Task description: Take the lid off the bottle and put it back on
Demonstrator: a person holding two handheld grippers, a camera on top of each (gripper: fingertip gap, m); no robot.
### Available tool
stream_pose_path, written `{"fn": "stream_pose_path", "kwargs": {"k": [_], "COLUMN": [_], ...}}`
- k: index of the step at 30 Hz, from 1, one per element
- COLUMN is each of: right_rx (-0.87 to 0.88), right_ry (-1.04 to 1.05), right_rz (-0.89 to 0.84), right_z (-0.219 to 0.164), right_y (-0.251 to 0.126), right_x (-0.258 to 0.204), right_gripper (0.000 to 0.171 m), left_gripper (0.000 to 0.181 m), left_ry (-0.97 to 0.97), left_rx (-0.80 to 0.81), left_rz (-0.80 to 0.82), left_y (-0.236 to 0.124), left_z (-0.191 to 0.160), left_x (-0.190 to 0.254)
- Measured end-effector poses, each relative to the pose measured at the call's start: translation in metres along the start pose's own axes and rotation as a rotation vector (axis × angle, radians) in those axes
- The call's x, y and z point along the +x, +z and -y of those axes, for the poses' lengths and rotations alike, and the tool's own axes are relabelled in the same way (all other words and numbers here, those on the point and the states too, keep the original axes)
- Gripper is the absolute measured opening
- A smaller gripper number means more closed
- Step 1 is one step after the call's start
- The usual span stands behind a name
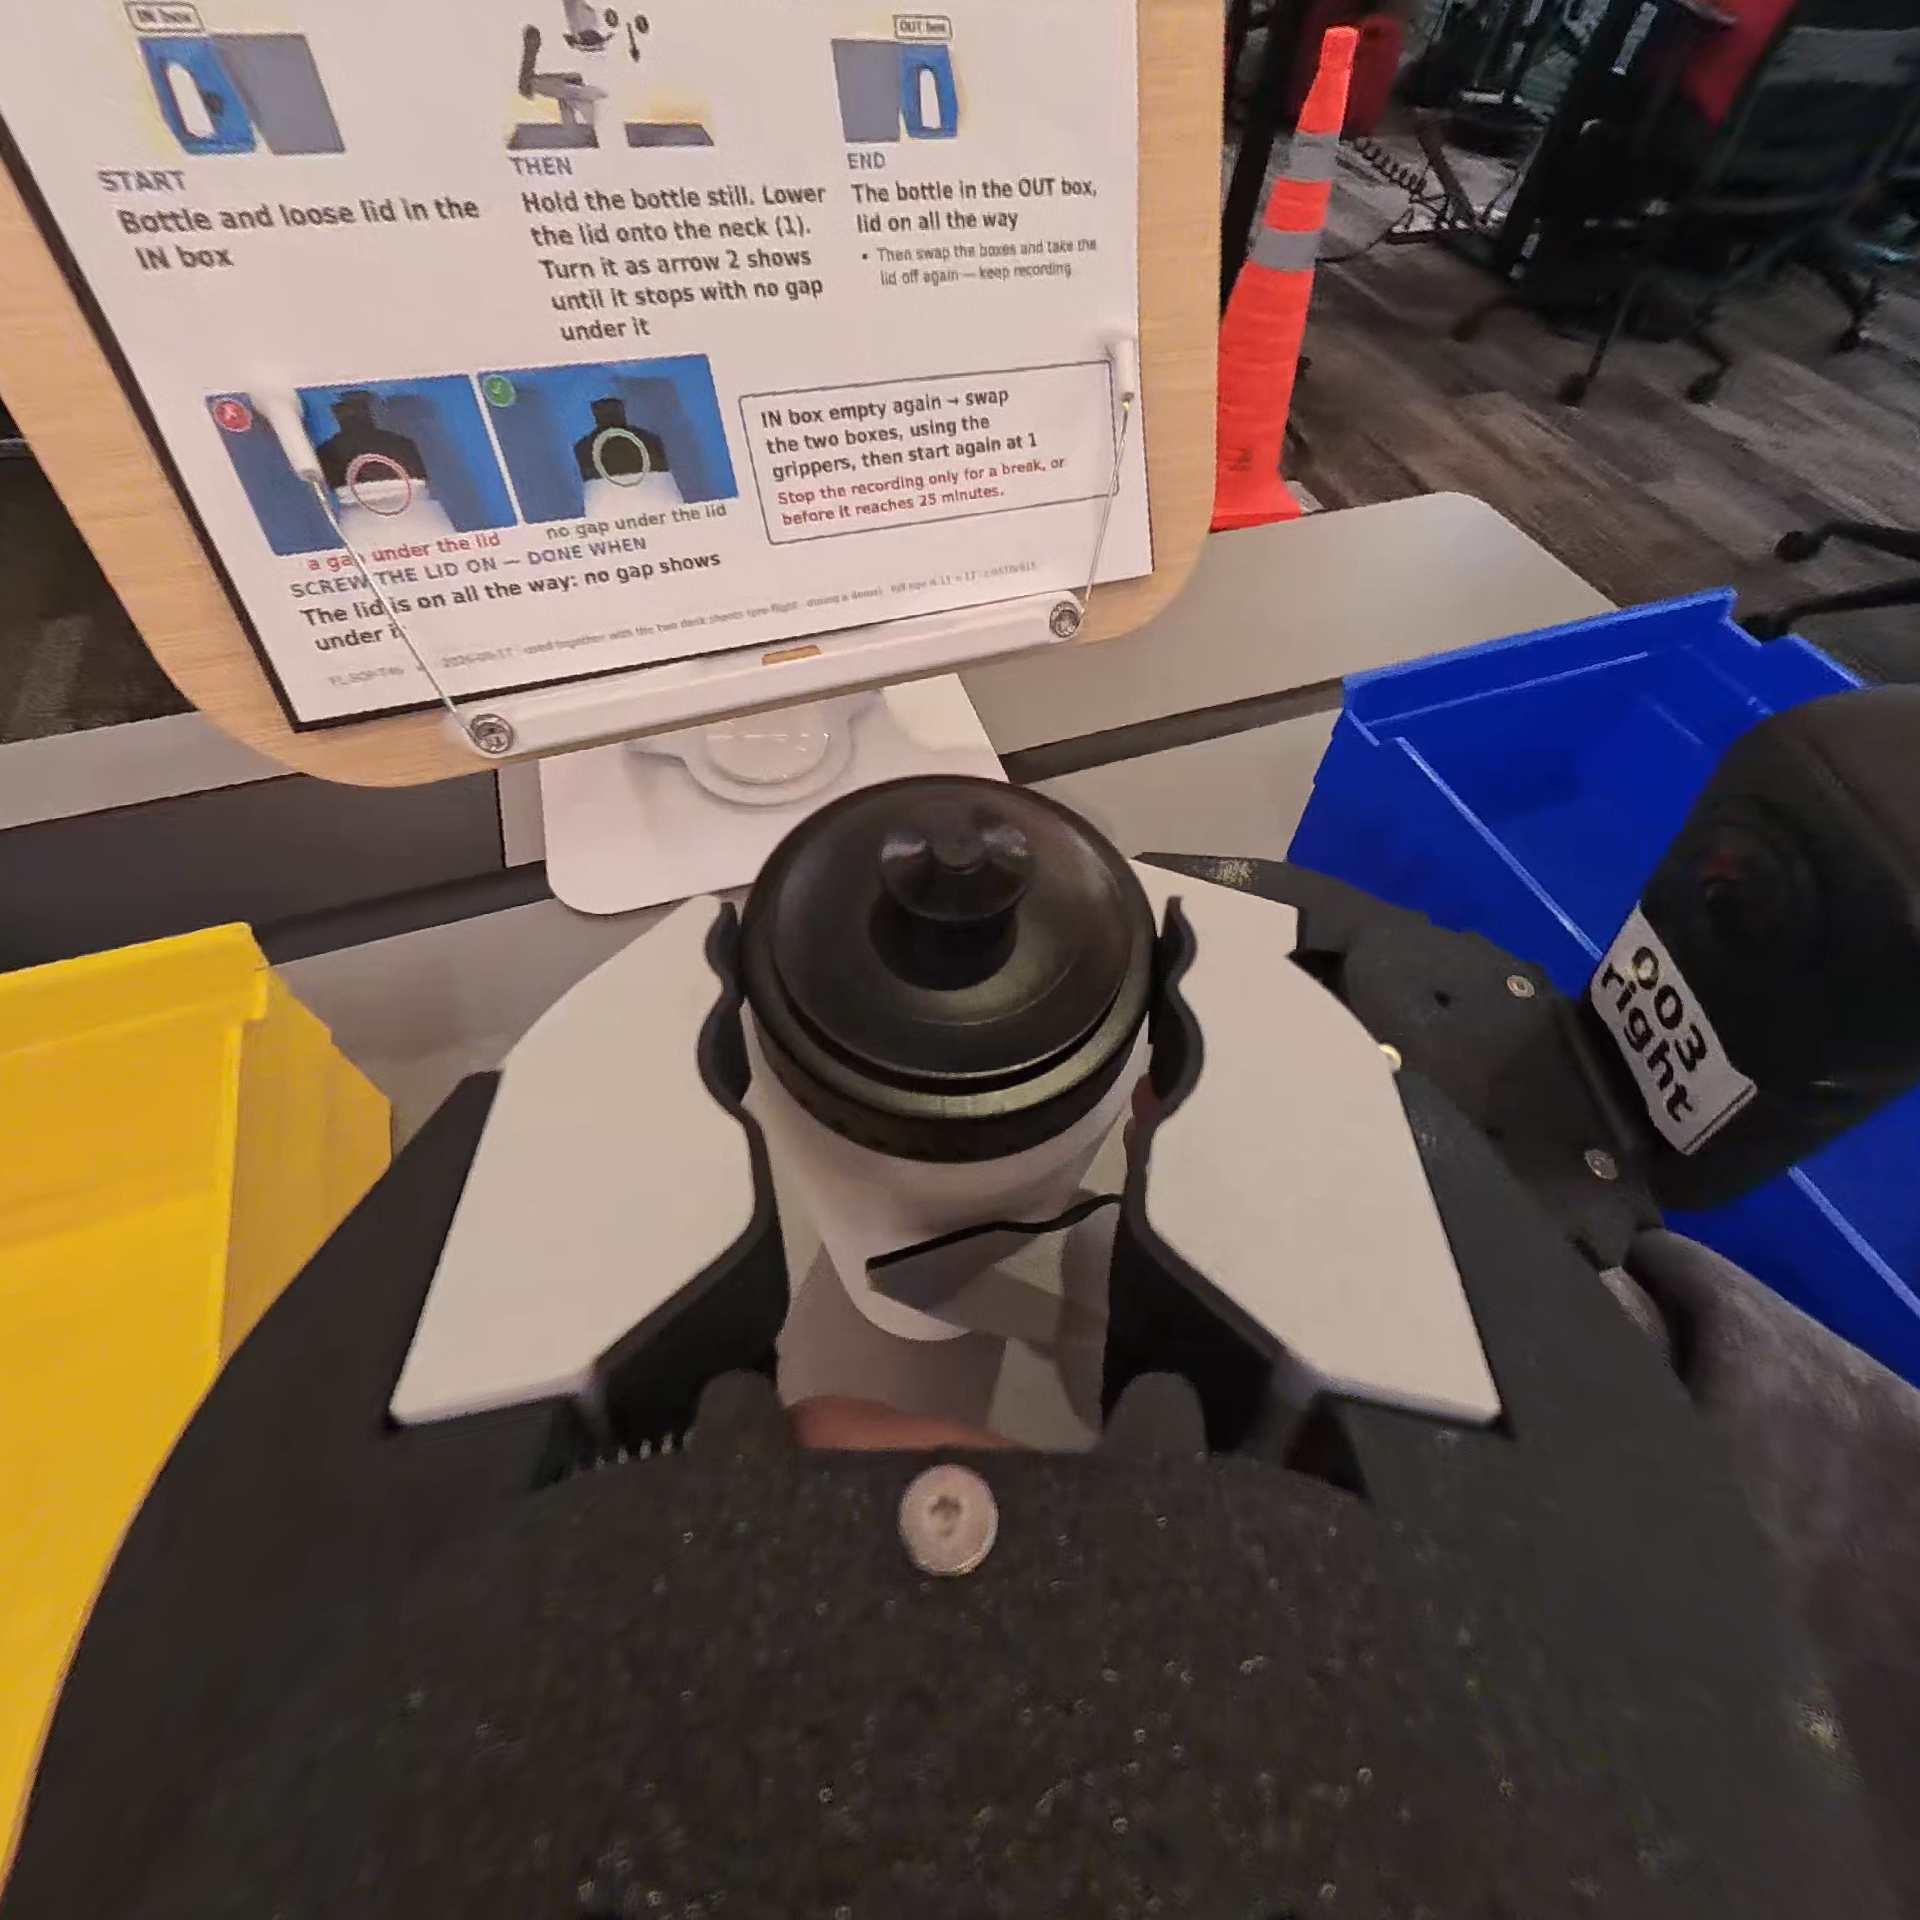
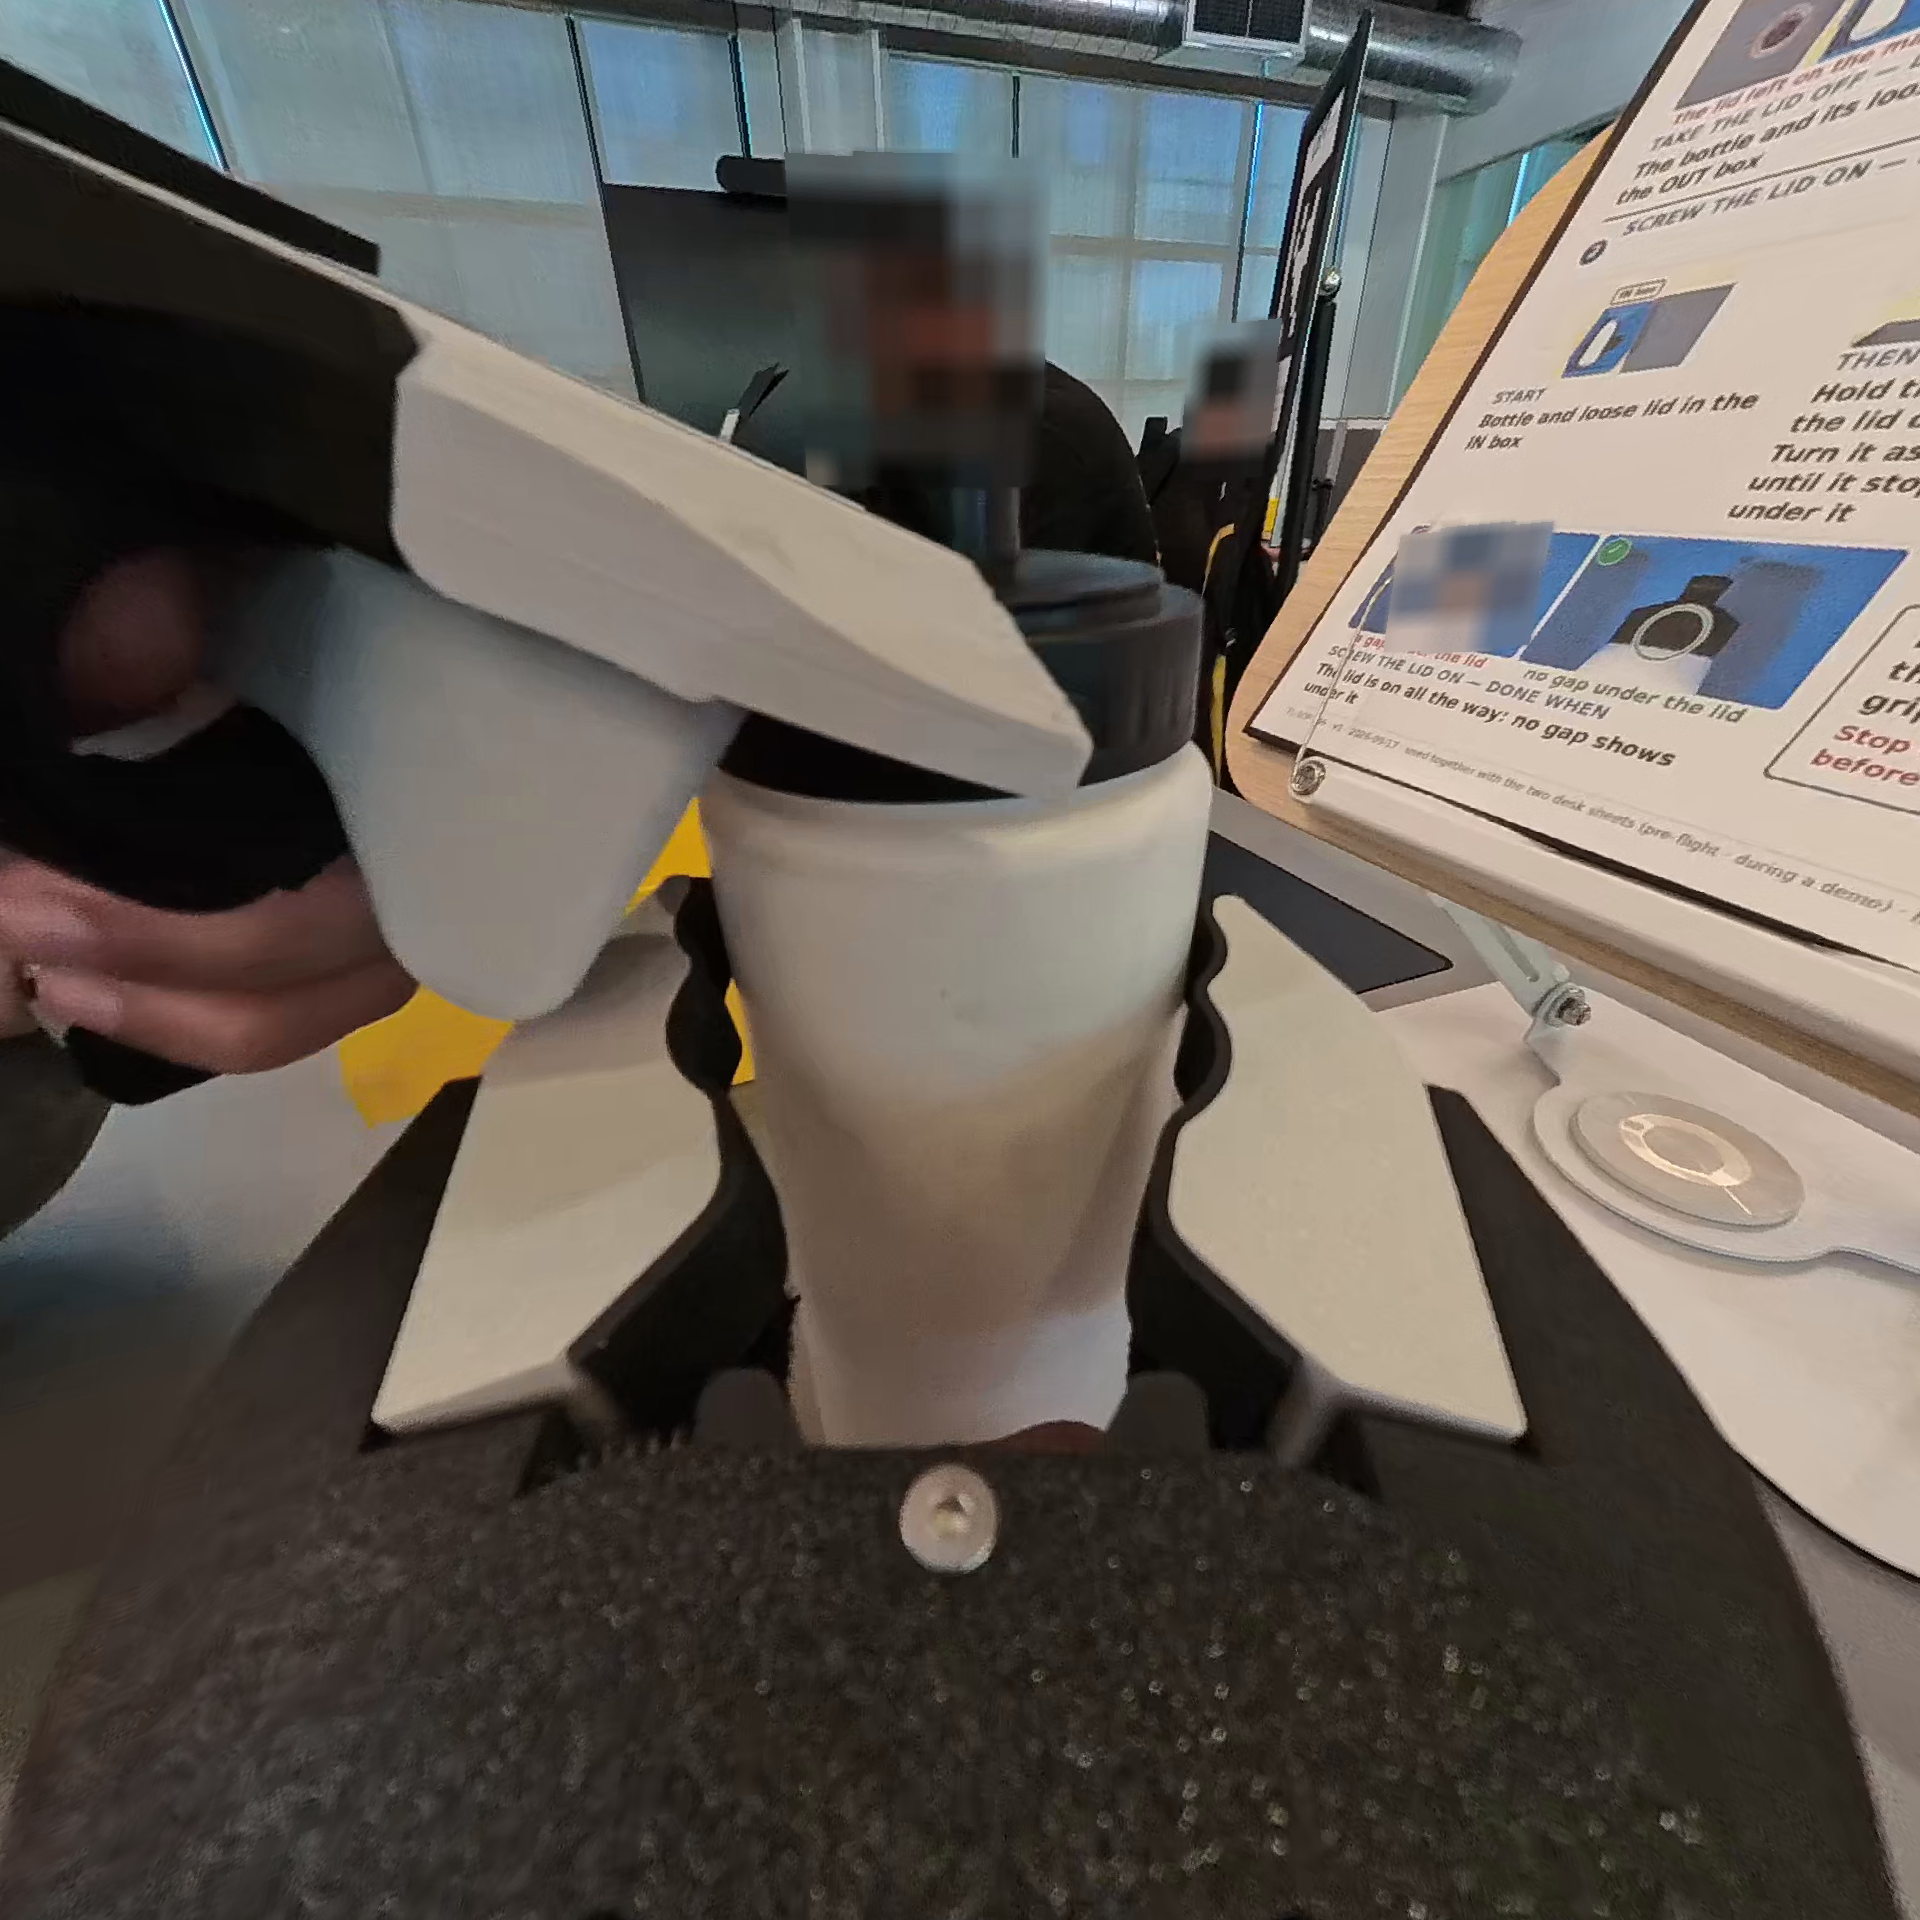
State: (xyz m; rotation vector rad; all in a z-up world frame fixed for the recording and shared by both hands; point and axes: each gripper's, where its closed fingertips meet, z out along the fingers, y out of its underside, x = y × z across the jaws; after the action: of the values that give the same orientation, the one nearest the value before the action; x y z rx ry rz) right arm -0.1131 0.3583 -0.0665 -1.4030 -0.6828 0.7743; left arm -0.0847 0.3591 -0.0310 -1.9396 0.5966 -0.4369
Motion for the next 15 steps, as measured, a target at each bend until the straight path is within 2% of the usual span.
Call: {"fn": "stream_pose_path", "kwargs": {"k": [2, 4, 5, 8, 10, 15], "right_rx": [-0.005, 0.003, 0.005, 0.005, 0.008, 0.008], "right_ry": [-0.002, 0.009, 0.008, 0.006, 0.004, 0.005], "right_rz": [-0.005, 0.001, 0.007, 0.011, 0.011, 0.012], "right_z": [0.000, 0.000, 0.000, 0.000, 0.000, 0.000], "right_y": [0.001, 0.001, 0.001, 0.001, 0.001, 0.001], "right_x": [0.000, 0.000, 0.000, -0.001, -0.001, -0.001], "right_gripper": [0.084, 0.084, 0.084, 0.084, 0.084, 0.084], "left_gripper": [0.079, 0.100, 0.102, 0.091, 0.093, 0.087], "left_ry": [0.053, 0.154, 0.227, 0.440, 0.462, 0.360], "left_rx": [-0.035, -0.083, -0.094, -0.096, -0.135, -0.135], "left_rz": [-0.092, -0.275, -0.340, -0.482, -0.596, -0.872], "left_y": [-0.003, -0.011, -0.016, -0.023, -0.023, -0.024], "left_z": [-0.003, -0.009, -0.011, -0.015, -0.018, 0.001], "left_x": [0.004, 0.014, 0.014, -0.001, -0.007, 0.002]}}
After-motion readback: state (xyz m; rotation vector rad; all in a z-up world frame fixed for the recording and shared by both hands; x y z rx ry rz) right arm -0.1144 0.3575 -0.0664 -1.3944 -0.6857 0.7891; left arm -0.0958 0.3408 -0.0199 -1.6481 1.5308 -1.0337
